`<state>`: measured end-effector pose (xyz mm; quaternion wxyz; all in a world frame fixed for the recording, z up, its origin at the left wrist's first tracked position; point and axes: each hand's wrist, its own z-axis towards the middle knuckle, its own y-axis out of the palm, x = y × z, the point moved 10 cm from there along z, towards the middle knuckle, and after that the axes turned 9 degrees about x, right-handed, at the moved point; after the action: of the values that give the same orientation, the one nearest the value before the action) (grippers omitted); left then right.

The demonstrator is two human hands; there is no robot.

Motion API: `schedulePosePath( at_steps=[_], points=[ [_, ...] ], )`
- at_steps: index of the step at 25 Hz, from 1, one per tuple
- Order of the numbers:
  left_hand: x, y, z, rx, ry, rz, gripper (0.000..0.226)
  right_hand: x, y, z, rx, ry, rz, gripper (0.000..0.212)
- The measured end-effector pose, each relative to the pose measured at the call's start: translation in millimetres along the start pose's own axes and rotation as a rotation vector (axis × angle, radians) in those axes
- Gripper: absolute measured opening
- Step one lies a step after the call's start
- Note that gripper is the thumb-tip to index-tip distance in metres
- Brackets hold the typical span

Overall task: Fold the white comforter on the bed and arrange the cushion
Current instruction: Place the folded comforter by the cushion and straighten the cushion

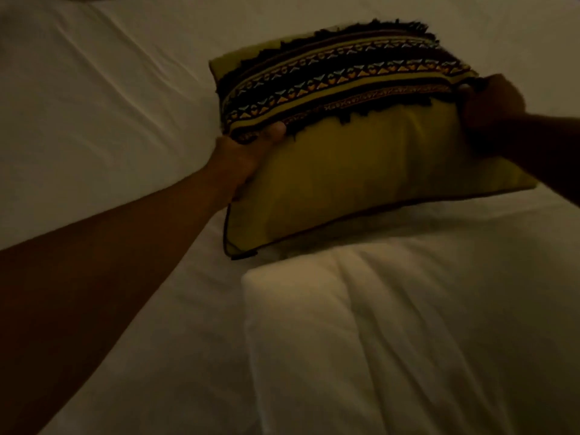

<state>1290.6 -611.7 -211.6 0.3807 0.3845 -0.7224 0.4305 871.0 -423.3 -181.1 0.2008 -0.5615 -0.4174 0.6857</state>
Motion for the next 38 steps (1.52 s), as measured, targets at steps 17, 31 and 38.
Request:
schedulePosePath(
  at_steps=[17,31,38],
  points=[
    [-68,72,-7,-0.041,-0.228,0.612,0.149,92,33,-52,-0.22,0.016,-0.298,0.072],
    [-61,-36,-254,0.145,-0.107,0.494,0.116,96,-158,-254,-0.002,-0.325,-0.541,0.06],
    [-118,-20,-329,0.14,-0.276,0.412,0.109,168,-184,-307,-0.093,-0.208,-0.586,0.066]
  ],
)
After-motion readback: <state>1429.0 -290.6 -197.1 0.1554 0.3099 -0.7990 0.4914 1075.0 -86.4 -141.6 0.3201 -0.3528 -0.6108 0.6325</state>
